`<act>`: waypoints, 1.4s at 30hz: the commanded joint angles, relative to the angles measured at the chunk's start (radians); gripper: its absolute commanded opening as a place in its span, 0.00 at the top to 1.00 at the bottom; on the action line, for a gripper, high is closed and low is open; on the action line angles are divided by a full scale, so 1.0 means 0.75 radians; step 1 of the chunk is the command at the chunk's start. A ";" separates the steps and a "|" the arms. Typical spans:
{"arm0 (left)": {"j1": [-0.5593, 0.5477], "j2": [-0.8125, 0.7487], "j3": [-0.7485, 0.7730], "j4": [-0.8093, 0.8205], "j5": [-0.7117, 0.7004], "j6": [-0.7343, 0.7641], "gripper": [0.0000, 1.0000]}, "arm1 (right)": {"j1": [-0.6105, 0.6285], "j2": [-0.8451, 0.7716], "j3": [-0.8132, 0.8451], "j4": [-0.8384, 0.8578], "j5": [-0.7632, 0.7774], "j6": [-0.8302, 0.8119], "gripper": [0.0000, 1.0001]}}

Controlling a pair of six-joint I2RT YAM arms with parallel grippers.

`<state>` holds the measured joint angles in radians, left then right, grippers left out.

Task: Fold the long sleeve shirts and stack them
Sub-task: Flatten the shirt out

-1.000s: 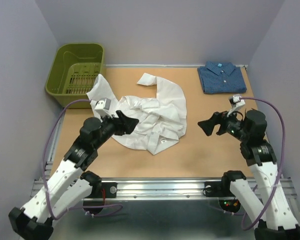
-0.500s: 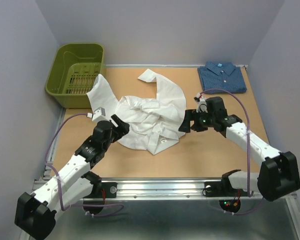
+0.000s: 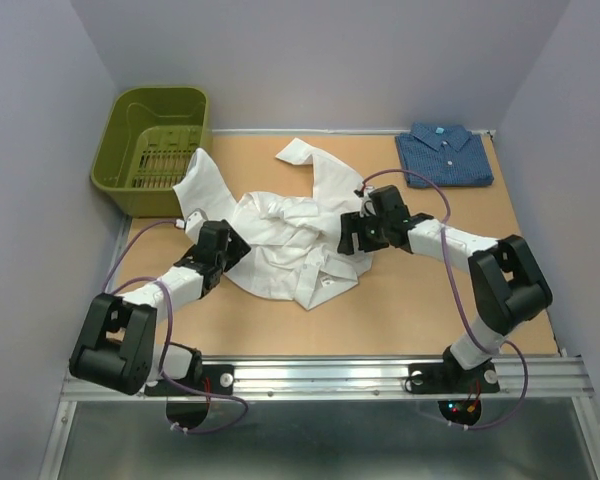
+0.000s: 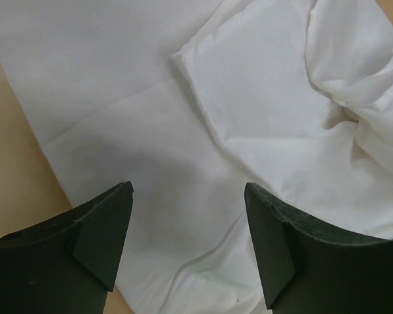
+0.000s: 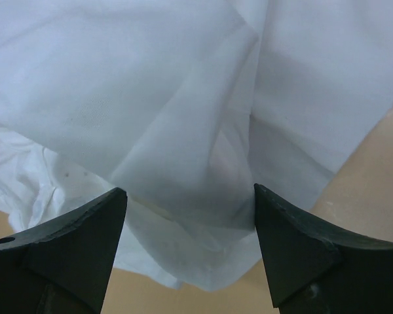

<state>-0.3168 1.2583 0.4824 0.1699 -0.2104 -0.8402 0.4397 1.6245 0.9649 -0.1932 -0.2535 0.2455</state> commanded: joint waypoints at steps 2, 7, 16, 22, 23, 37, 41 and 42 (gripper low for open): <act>0.005 0.148 0.118 0.092 0.063 0.040 0.23 | 0.089 0.110 0.057 0.080 0.139 -0.051 0.18; -0.080 0.375 0.244 0.060 0.186 0.114 0.51 | 0.111 0.072 -0.049 0.078 0.180 -0.008 0.27; -0.481 0.644 0.475 0.045 0.385 0.067 0.93 | 0.113 -0.166 -0.245 0.035 0.297 0.047 0.68; -0.723 0.627 0.586 0.021 0.432 0.051 0.98 | 0.111 -0.321 -0.301 -0.120 0.287 0.055 0.95; -0.749 0.621 0.604 0.009 0.446 0.061 0.98 | 0.111 -0.352 -0.313 -0.131 0.269 0.084 0.96; -0.513 0.533 0.706 -0.366 0.150 0.353 0.98 | 0.168 -0.383 -0.342 -0.342 0.025 0.194 0.99; -0.365 0.611 0.898 -0.409 0.086 0.547 0.97 | 0.317 -0.360 -0.323 -0.344 -0.022 0.272 0.99; -0.345 0.668 1.016 -0.421 0.048 0.641 0.96 | 0.395 -0.334 -0.281 -0.340 -0.020 0.306 0.99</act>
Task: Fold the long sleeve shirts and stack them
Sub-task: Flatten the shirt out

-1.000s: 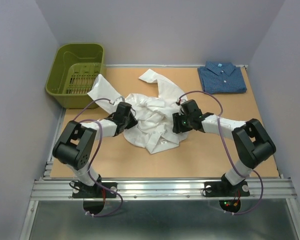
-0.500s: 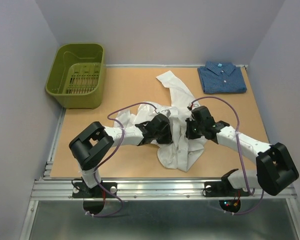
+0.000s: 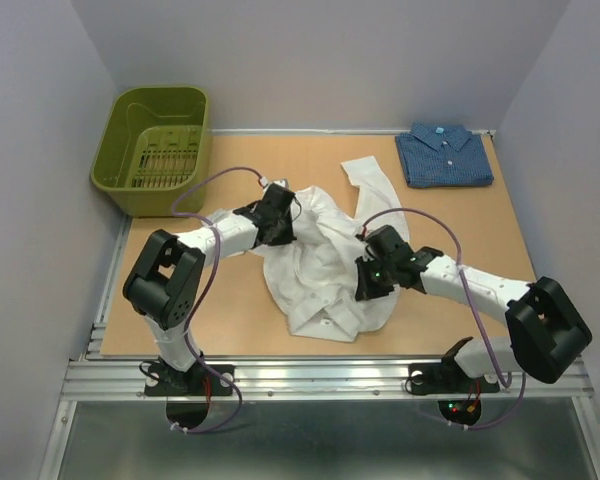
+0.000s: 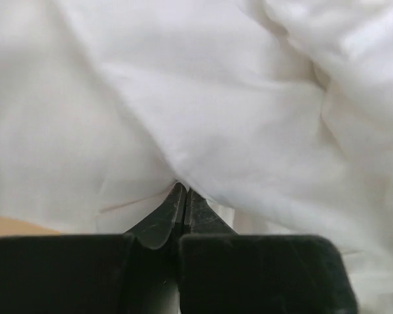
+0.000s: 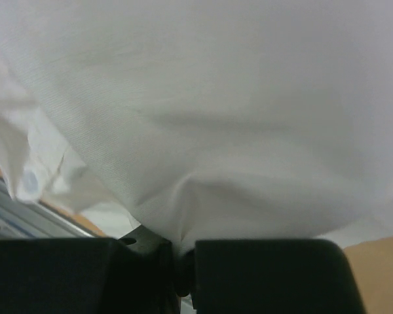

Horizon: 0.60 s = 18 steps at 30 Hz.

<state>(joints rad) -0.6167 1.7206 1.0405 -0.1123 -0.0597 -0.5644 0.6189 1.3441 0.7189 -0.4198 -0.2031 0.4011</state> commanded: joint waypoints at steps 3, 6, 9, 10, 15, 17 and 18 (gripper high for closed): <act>0.063 0.162 0.469 -0.028 -0.154 0.445 0.94 | 0.267 0.108 0.142 -0.007 -0.056 0.140 0.94; 0.074 0.305 0.709 -0.038 -0.123 0.495 0.89 | 0.332 0.202 0.256 0.091 -0.050 0.173 0.78; 0.090 0.297 0.783 -0.036 -0.180 0.493 0.73 | 0.332 0.196 0.338 0.108 0.090 0.189 0.59; 0.100 0.220 0.730 -0.018 -0.194 0.468 0.67 | 0.328 0.165 0.338 0.104 0.144 0.189 0.56; 0.106 -0.201 0.377 0.040 -0.329 0.326 0.20 | 0.137 -0.045 0.238 0.067 0.304 0.159 0.42; 0.106 -0.315 0.281 0.007 -0.327 0.244 0.15 | 0.067 -0.094 0.209 0.053 0.299 0.144 0.39; 0.106 -0.434 0.166 -0.006 -0.289 0.205 0.13 | 0.008 -0.139 0.189 0.034 0.314 0.132 0.35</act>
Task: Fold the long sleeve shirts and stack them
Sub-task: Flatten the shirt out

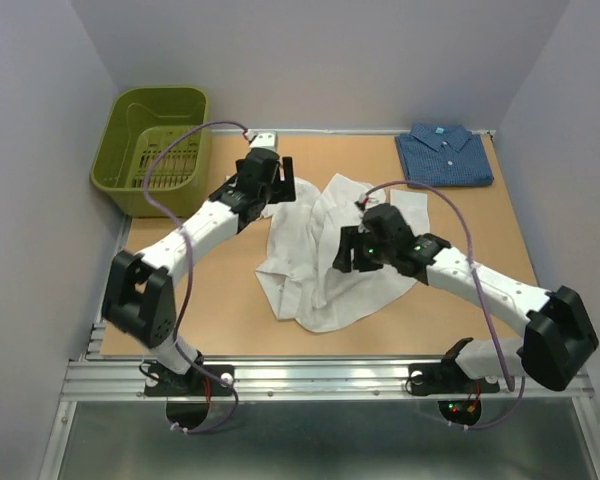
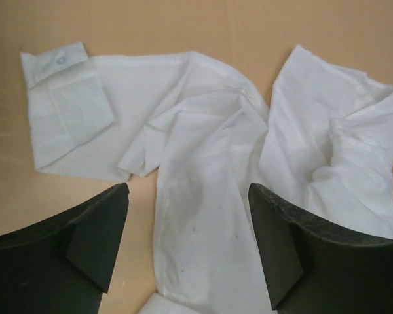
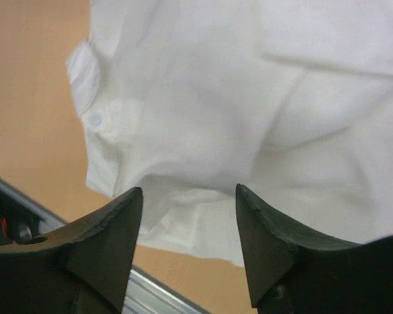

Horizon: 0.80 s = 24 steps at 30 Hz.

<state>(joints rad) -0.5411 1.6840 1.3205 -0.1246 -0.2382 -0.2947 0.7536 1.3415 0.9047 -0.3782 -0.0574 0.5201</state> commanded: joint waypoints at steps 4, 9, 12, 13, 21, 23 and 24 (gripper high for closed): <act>-0.007 -0.623 -0.489 0.000 0.092 -0.294 0.10 | -0.341 -0.210 -0.116 -0.060 0.195 -0.027 0.17; -0.125 -0.779 -0.697 -0.061 0.285 -0.284 0.10 | -0.571 -0.226 -0.165 -0.058 0.199 0.012 0.06; -0.229 -0.828 -0.828 -0.088 0.309 -0.353 0.10 | -0.685 -0.173 -0.173 -0.058 0.161 0.039 0.00; -0.244 -0.830 -0.854 -0.100 0.309 -0.386 0.11 | -0.738 -0.159 -0.177 -0.058 0.154 0.053 0.00; -0.252 -0.824 -0.971 -0.122 0.309 -0.497 0.23 | -0.911 -0.144 -0.229 -0.025 0.156 0.086 0.01; -0.252 -0.759 -0.959 -0.118 0.367 -0.474 0.23 | -0.935 -0.114 -0.245 0.009 0.132 0.090 0.03; -0.252 -0.738 -0.957 -0.106 0.391 -0.452 0.23 | -0.941 -0.091 -0.261 0.024 0.103 0.092 0.07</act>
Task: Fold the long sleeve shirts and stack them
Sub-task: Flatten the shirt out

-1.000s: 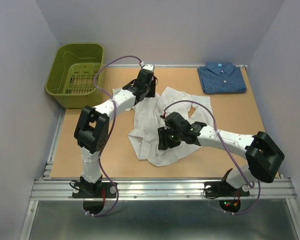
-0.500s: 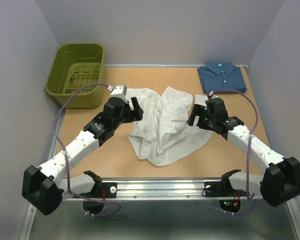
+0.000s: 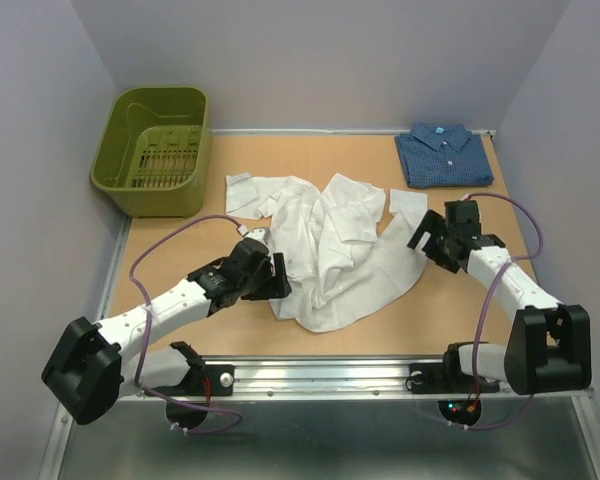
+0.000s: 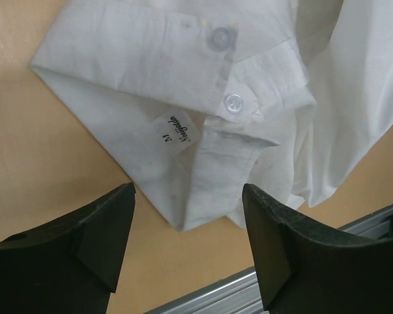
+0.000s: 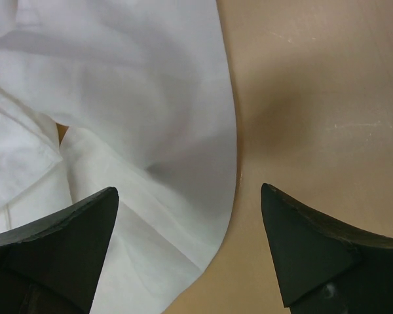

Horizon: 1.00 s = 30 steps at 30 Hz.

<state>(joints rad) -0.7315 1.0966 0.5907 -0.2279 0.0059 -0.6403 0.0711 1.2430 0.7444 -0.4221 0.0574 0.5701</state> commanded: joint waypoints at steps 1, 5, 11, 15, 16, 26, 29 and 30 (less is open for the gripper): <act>0.004 0.084 0.016 0.044 0.076 0.015 0.23 | -0.040 0.050 -0.056 0.113 -0.064 0.029 0.09; 0.004 0.186 0.022 0.099 0.123 0.046 0.25 | -0.050 0.118 -0.093 0.180 -0.066 0.035 0.17; 0.004 0.311 0.073 0.134 0.088 0.085 0.31 | -0.058 0.175 -0.123 0.248 -0.111 0.033 0.31; 0.022 0.387 0.106 0.152 0.058 0.097 0.42 | -0.060 0.171 -0.129 0.260 -0.126 0.031 0.67; 0.026 0.399 0.112 0.155 0.054 0.099 0.44 | -0.064 0.157 -0.132 0.260 -0.126 0.027 0.75; 0.181 0.522 0.219 0.145 0.029 0.203 1.00 | -0.123 -0.172 0.017 0.001 0.140 -0.012 0.99; 0.253 0.495 0.272 0.108 0.009 0.224 1.00 | -0.128 -0.252 0.168 -0.085 0.193 -0.042 0.99; 0.274 0.485 0.290 0.095 0.002 0.230 1.00 | -0.126 -0.266 0.210 -0.104 0.208 -0.052 0.99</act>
<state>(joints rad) -0.5911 1.4906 0.7387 -0.1139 0.0513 -0.5190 -0.0151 1.1107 0.7128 -0.4263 0.1028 0.5694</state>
